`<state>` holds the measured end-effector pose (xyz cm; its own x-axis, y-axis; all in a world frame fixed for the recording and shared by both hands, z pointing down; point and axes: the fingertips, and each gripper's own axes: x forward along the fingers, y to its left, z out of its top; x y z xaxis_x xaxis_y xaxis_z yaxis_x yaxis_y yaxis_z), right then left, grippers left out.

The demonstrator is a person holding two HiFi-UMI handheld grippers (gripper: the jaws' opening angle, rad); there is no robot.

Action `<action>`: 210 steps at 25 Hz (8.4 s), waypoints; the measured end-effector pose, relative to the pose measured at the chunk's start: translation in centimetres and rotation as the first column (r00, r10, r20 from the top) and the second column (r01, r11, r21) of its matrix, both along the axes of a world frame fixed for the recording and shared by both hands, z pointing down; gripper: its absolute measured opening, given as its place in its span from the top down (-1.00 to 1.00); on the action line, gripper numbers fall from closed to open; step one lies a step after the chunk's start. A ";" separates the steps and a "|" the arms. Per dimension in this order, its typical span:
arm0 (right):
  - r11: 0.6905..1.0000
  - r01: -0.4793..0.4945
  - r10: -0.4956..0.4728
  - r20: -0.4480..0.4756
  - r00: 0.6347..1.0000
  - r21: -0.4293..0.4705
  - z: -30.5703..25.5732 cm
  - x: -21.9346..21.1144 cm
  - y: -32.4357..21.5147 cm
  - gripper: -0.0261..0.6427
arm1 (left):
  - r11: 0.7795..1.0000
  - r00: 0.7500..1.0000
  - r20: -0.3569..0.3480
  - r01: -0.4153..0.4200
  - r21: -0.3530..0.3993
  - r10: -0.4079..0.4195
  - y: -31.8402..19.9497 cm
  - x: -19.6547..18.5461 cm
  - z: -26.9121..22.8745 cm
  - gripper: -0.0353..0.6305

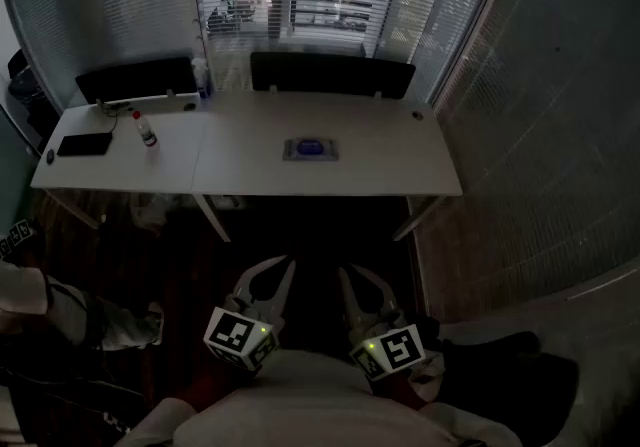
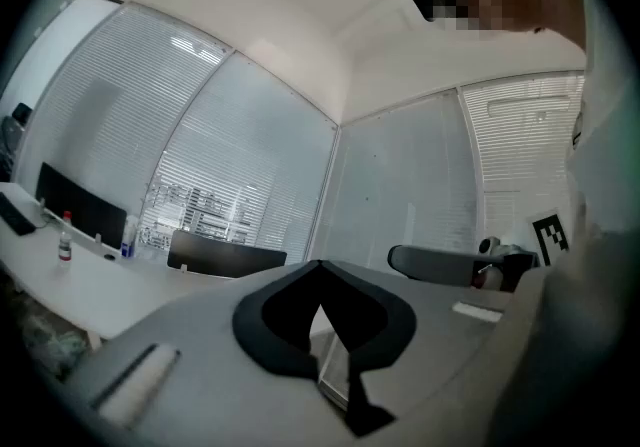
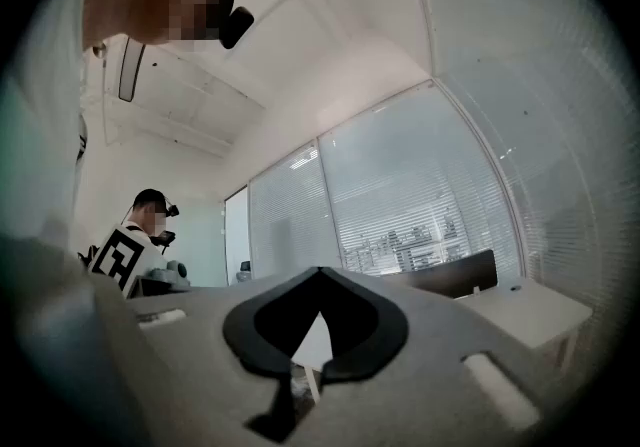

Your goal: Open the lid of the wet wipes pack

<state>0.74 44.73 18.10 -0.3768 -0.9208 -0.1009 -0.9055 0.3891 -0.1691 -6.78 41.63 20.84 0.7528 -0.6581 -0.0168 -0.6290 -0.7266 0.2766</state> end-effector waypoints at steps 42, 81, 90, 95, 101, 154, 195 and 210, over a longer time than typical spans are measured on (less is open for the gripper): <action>0.999 0.039 -0.037 0.059 0.998 -0.030 2.4 5.9 -8.7 0.92 | 0.999 0.998 0.060 0.035 -0.024 -0.034 -10.9 4.8 2.1 0.88; 0.998 0.024 -0.034 -0.158 0.987 -0.066 5.0 5.1 -41.2 0.92 | 0.991 0.994 0.108 -0.003 -0.133 0.018 -42.4 5.0 5.9 0.88; 0.991 0.040 -0.088 -0.411 0.907 -0.124 11.4 7.0 -47.4 0.92 | 0.970 0.966 0.254 0.023 -0.244 0.041 -47.8 6.8 14.2 0.88; 0.977 0.079 -0.175 -0.530 0.830 -0.199 16.9 7.2 -50.0 0.92 | 0.959 0.941 0.335 0.045 -0.279 0.053 -51.0 7.2 20.1 0.88; 0.960 0.103 -0.240 -0.571 0.786 -0.261 23.2 7.2 -52.9 0.91 | 0.936 0.911 0.402 0.055 -0.346 0.095 -53.5 8.0 27.5 0.88; 0.972 0.119 -0.230 -0.922 0.313 -0.202 37.9 6.8 -59.3 0.63 | 0.863 0.758 0.577 0.039 -0.504 0.303 -53.4 9.0 45.9 0.88; 0.967 0.052 -0.227 -0.753 0.617 -0.249 28.5 8.5 -63.1 0.92 | 0.915 0.878 0.456 0.057 -0.398 0.144 -54.6 8.5 32.4 0.88; 0.998 0.054 -0.062 -0.401 0.914 -0.030 6.3 4.8 -48.5 0.92 | 0.990 0.974 0.223 0.074 -0.121 -0.046 -48.1 7.2 7.9 0.88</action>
<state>5.53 -3.72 24.41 -0.4351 -0.8962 0.0863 -0.8745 0.4435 0.1965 0.47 -6.45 28.71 0.6879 -0.6880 0.2312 -0.7258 -0.6536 0.2146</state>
